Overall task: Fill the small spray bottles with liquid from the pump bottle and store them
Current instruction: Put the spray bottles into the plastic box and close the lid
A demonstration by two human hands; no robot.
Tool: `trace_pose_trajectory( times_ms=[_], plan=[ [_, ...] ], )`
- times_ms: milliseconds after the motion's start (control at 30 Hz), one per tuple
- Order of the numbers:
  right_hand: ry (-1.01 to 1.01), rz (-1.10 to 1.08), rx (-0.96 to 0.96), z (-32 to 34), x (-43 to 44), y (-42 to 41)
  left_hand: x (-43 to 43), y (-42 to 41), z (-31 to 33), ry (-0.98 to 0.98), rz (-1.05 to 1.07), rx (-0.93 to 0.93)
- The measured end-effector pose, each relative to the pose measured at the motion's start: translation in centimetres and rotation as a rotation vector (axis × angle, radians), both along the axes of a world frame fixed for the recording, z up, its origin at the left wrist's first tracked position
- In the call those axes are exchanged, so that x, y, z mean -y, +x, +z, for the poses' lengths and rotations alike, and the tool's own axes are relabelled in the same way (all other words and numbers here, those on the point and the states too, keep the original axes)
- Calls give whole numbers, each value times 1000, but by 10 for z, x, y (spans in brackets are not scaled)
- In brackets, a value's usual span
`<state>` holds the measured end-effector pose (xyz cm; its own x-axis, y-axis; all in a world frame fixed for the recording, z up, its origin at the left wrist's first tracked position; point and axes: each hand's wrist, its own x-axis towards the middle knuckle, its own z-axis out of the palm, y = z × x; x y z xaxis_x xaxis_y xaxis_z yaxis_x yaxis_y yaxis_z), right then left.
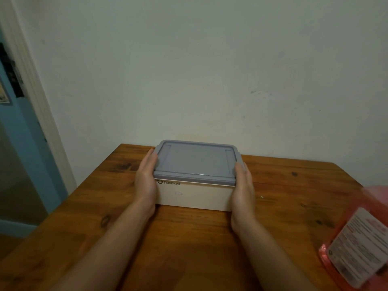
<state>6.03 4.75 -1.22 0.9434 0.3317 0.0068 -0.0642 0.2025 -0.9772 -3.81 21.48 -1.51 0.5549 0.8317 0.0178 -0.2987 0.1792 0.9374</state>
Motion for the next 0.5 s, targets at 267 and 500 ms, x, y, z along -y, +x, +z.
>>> trace_pose_trajectory(
  times_ms=[267,500],
  plan=[
    [-5,-7,-15,-1,-8,12,-4,12,-7,8,62,12],
    [-23,-9,-4,0,-16,25,-10,24,-5,30,55,0]
  ],
)
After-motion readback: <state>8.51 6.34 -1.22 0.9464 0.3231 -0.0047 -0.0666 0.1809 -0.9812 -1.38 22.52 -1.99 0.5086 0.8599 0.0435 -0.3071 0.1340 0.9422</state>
